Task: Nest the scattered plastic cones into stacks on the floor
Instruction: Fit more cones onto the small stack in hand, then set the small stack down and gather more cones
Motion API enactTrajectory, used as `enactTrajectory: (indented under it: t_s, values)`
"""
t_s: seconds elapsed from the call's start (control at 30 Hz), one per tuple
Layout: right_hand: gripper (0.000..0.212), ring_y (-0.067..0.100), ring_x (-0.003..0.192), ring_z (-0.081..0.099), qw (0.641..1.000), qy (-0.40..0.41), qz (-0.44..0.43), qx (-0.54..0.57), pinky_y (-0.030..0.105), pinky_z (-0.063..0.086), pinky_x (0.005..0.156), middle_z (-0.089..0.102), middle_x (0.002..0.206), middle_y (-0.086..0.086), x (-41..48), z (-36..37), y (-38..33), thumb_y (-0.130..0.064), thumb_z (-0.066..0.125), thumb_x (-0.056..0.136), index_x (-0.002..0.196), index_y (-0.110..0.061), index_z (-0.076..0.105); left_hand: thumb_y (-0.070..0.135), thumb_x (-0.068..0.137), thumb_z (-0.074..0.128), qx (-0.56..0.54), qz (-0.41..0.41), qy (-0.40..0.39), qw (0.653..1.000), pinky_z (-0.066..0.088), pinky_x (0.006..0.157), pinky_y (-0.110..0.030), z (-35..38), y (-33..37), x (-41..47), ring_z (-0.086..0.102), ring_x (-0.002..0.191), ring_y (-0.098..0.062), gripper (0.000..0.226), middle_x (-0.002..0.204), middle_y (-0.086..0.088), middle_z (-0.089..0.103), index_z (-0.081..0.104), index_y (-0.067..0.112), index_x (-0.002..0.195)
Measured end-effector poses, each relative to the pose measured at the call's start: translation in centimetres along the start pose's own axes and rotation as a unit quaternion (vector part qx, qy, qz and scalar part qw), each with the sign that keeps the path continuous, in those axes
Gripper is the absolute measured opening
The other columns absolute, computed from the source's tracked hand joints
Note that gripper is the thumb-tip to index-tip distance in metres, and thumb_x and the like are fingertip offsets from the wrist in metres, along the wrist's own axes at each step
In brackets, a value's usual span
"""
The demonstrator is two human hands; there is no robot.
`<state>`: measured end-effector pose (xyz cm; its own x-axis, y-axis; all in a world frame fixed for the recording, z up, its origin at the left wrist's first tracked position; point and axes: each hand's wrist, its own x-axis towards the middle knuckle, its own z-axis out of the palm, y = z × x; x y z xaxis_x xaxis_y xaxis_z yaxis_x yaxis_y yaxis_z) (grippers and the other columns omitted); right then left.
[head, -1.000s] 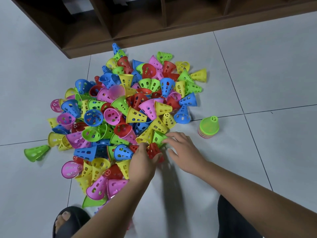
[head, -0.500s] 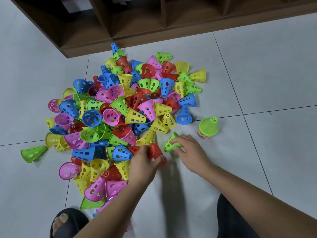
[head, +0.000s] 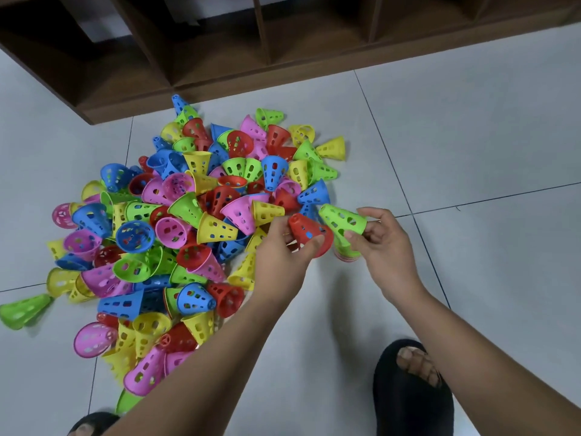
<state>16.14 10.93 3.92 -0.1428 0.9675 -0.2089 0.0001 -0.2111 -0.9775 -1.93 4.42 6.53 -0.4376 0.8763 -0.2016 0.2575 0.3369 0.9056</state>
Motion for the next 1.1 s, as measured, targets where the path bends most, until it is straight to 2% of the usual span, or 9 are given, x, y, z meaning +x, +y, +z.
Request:
enactTrajectory:
  t_s: [0.23,0.3,0.4,0.43,0.53,0.7,0.83,1.0,1.1]
  values:
    - [0.043,0.035,0.091,0.075,0.998,0.039,0.031,-0.037,0.05,0.06,0.087,0.079,0.093,0.008,0.3,-2.6,1.6,-0.013,0.083,0.091,0.125,-0.025,0.06,0.029,0.091,0.084,-0.039,0.022,-0.013,0.999,0.056,0.086,-0.016,3.5,2.0,1.3,0.068,0.107,0.006,0.036,0.116,0.017,0.075,0.062,0.027,0.119]
    - [0.046,0.024,0.083,0.075,0.997,0.038,0.047,-0.053,0.041,0.061,0.079,0.079,0.09,0.005,0.2,-3.0,1.9,-0.018,0.085,0.09,0.127,-0.026,0.059,0.028,0.092,0.084,-0.046,0.029,-0.01,0.998,0.057,0.086,-0.016,4.3,2.4,1.4,0.069,0.106,0.005,0.038,0.116,0.015,0.074,0.061,0.025,0.122]
    - [0.047,0.006,0.073,0.073,0.996,0.028,0.064,-0.05,0.014,0.053,0.065,0.078,0.085,0.003,-0.4,-3.3,2.1,-0.013,0.084,0.09,0.128,-0.021,0.058,0.029,0.092,0.083,-0.037,0.045,-0.002,0.998,0.058,0.09,-0.021,5.3,2.6,1.2,0.07,0.106,0.003,0.037,0.114,0.017,0.074,0.06,0.026,0.121]
    - [0.045,0.005,0.073,0.073,0.995,0.021,0.065,-0.071,0.013,0.051,0.066,0.078,0.084,0.001,-0.5,-3.4,2.5,-0.013,0.083,0.09,0.127,-0.022,0.058,0.03,0.092,0.084,-0.032,0.052,-0.003,0.998,0.058,0.09,-0.022,5.7,2.7,1.1,0.07,0.106,0.003,0.037,0.113,0.018,0.073,0.059,0.027,0.12]
    - [0.04,0.011,0.077,0.071,0.983,-0.011,0.063,-0.172,0.026,0.052,0.072,0.076,0.081,-0.003,-0.8,-3.9,4.0,-0.025,0.083,0.09,0.119,-0.033,0.058,0.032,0.09,0.084,-0.008,0.069,-0.017,0.997,0.056,0.089,-0.021,6.7,2.4,0.8,0.068,0.105,0.002,0.039,0.11,0.018,0.073,0.06,0.029,0.12]
    - [0.028,0.001,0.08,0.068,0.958,-0.025,0.099,-0.267,0.02,0.044,0.067,0.073,0.086,-0.01,-2.2,-3.6,6.3,-0.027,0.081,0.09,0.1,-0.032,0.055,0.033,0.087,0.084,0.103,0.077,-0.067,0.989,0.054,0.095,-0.027,7.3,0.5,1.0,0.063,0.112,-0.001,0.047,0.12,0.019,0.069,0.062,0.029,0.129]
    - [0.022,0.001,0.075,0.065,0.931,-0.109,0.097,-0.334,0.023,0.046,0.067,0.071,0.079,-0.012,-3.6,-2.3,8.1,-0.031,0.077,0.091,0.081,-0.031,0.058,0.024,0.09,0.081,0.161,0.079,-0.079,0.98,0.053,0.103,-0.033,5.6,-1.9,0.7,0.061,0.125,-0.007,0.056,0.135,0.013,0.067,0.06,0.023,0.142]
    - [0.01,0.003,0.085,0.066,0.933,-0.129,0.01,-0.335,0.026,0.056,0.079,0.07,0.091,-0.014,-2.9,-0.1,7.2,-0.025,0.075,0.092,0.098,-0.027,0.066,0.022,0.092,0.08,0.235,0.067,-0.021,0.969,0.054,0.095,-0.032,0.7,-5.2,0.5,0.066,0.116,-0.014,0.043,0.128,0.006,0.07,0.066,0.02,0.133]
    - [0.016,0.006,0.093,0.065,0.927,-0.137,-0.053,-0.346,0.034,0.057,0.083,0.066,0.104,-0.012,-1.0,1.9,6.3,-0.026,0.072,0.094,0.109,-0.023,0.066,0.024,0.091,0.081,0.266,0.048,0.009,0.963,0.055,0.091,-0.034,-2.4,-6.9,0.7,0.066,0.111,-0.018,0.04,0.122,0.005,0.07,0.067,0.02,0.128]
